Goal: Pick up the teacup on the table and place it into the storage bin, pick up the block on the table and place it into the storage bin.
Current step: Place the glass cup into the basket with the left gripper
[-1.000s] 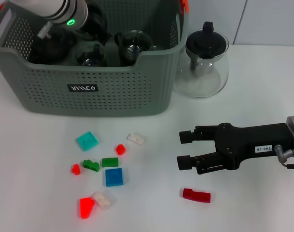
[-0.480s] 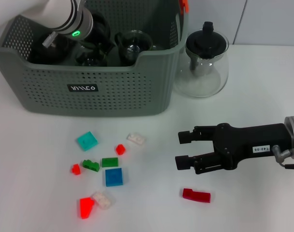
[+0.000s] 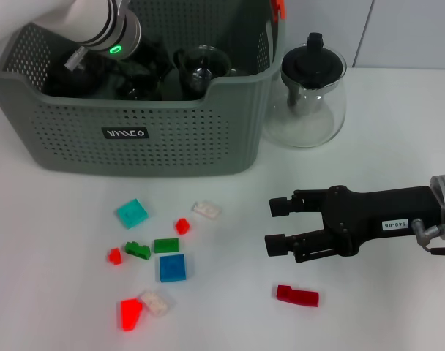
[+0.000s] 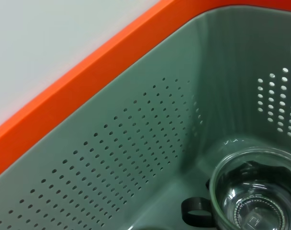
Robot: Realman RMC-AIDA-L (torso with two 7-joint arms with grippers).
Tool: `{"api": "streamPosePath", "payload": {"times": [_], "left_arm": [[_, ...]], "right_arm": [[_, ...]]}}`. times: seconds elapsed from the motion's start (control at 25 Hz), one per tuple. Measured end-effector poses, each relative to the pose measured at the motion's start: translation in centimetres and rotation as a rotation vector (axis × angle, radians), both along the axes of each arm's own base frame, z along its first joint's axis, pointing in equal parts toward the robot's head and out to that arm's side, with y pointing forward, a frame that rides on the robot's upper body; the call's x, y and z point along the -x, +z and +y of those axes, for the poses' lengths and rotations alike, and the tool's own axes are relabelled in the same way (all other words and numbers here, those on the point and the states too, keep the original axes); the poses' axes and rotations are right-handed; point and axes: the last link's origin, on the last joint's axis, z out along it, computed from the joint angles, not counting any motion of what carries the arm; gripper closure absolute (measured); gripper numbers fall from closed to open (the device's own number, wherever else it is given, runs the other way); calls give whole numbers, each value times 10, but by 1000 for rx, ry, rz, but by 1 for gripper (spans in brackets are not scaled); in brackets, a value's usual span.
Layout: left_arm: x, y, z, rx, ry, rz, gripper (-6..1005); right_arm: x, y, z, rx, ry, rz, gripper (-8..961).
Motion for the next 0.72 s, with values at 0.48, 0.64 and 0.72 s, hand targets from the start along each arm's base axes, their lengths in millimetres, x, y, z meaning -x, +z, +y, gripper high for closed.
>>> {"api": "streamPosePath", "payload": {"times": [0.48,0.64,0.72], "left_arm": [[-7,11,0,-13,-12,-10,520],[-25,38,-6,-32,-25,-36,442],[-39,56,-13,-45,-40,-57,403]], "right_arm": [[-1,0,-1,1,-3,1,26],[-2,2,-1,0,-4,3,26],[-3,3,-1,-1,-3,2,26]]}}
